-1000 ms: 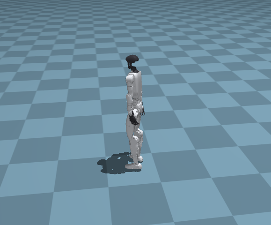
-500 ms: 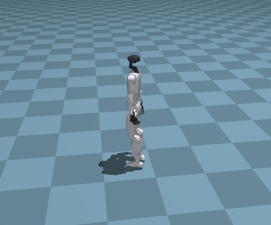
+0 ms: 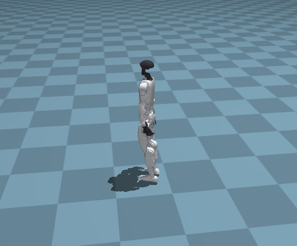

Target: In place motions

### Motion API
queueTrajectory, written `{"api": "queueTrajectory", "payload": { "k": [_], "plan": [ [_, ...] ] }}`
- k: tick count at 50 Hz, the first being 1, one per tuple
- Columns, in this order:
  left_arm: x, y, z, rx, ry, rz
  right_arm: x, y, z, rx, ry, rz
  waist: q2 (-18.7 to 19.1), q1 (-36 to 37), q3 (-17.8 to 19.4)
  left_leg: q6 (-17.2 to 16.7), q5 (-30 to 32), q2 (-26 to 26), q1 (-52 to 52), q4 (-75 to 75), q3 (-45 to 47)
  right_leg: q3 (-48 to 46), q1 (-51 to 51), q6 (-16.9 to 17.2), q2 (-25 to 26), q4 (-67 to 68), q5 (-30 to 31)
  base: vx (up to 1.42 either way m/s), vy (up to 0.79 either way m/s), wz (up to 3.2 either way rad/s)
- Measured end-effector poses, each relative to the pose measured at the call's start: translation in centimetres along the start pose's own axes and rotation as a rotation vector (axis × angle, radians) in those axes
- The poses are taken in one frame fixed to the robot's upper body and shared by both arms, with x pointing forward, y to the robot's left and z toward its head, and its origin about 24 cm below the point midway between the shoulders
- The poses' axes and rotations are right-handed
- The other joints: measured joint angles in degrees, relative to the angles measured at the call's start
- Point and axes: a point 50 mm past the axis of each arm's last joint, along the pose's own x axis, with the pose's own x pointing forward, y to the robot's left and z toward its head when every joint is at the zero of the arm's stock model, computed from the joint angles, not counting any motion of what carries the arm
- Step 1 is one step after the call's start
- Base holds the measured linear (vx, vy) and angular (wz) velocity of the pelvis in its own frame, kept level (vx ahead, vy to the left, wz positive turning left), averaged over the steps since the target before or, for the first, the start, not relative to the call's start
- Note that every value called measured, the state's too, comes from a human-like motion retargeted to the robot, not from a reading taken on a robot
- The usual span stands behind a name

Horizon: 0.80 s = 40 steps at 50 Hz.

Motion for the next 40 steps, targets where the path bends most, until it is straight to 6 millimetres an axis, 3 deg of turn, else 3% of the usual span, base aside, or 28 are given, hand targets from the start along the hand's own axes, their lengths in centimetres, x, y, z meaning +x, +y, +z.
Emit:
{"api": "queueTrajectory", "payload": {
  "k": [10,25,40],
  "plan": [
    [-0.1,-0.1,0.9,0.008,-0.042,0.015,0.1,1.5,-1.9,-0.003,0.101,0.064,-1.1,-1.3,-1.6,0.5,-1.2,0.3,-0.2,-0.1,0.7,1.0,-0.9,0.0,0.3,0.2,0.4,0.24,-0.17,-0.11],
    [-0.1,-0.2,1.0,0.018,-0.057,0.011,0.1,1.2,-0.5,-0.037,0.065,0.07,0.4,-6.1,-1.9,0.9,-2.1,1.4,-0.6,-0.1,2.0,2.1,-2.0,0.0,1.1,0.3,1.2,0.03,-0.11,-0.08],
    [-0.9,1.0,2.8,0.057,-0.13,0.04,0.1,0.9,-0.8,0.061,0.052,0.044,0.2,-2.1,-0.1,1.2,-0.5,-1.0,-4.4,1.4,-4.2,-3.6,0.1,1.6,-1.7,0.3,-0.1,-0.16,0.16,0.37]
  ]
}}
